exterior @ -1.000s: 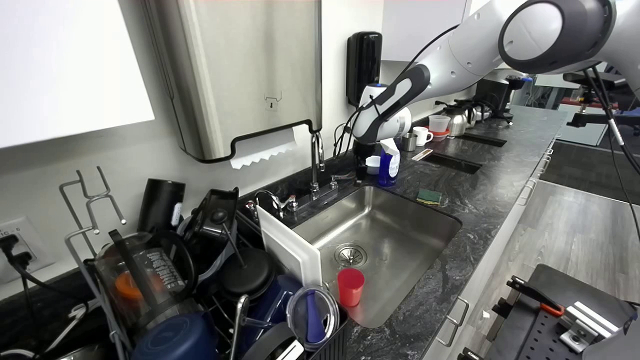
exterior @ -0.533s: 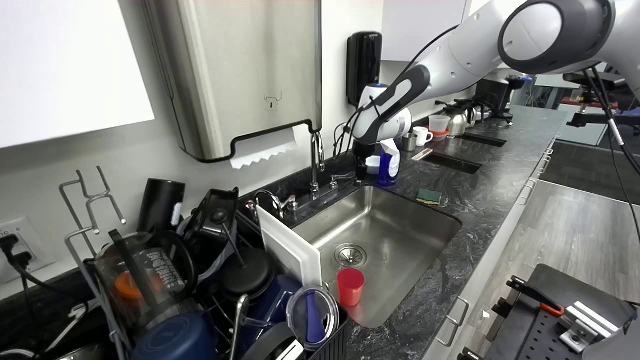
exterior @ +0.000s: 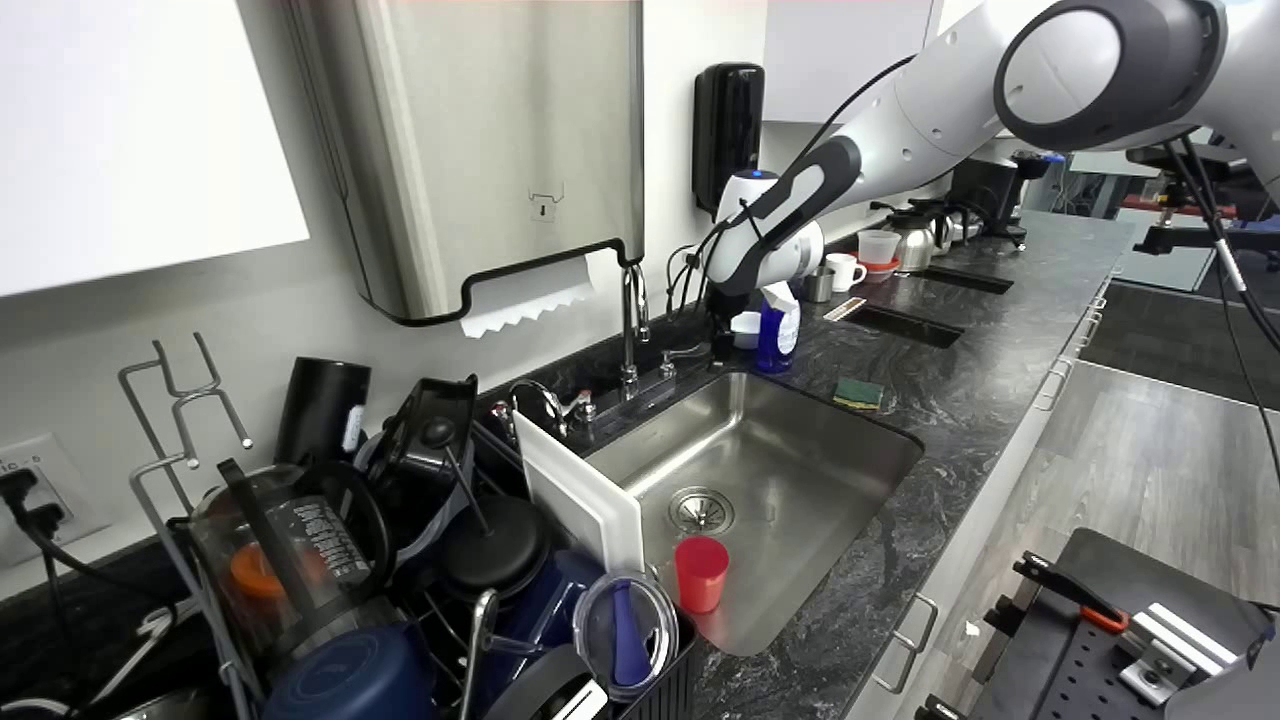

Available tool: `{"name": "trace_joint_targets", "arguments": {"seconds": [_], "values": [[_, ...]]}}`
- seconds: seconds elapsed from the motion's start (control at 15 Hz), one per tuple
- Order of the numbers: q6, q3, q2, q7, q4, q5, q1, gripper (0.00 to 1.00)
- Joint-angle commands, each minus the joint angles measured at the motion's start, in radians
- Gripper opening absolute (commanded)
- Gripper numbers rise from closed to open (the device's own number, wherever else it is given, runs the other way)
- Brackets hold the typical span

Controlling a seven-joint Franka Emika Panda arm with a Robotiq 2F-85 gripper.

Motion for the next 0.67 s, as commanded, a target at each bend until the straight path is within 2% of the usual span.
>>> {"name": "trace_joint_targets", "arguments": {"seconds": [0.0, 0.27, 0.6], "values": [[0.056, -0.007, 0.012, 0.009, 0.002, -0.026, 0.001, 0.98], [0.04, -0.02, -0.003, 0.061, -0.008, -0.018, 0.008, 1.0], [0.03, -0.048, -0.087, 0.176, -0.099, -0.042, 0.03, 1.0]]}}
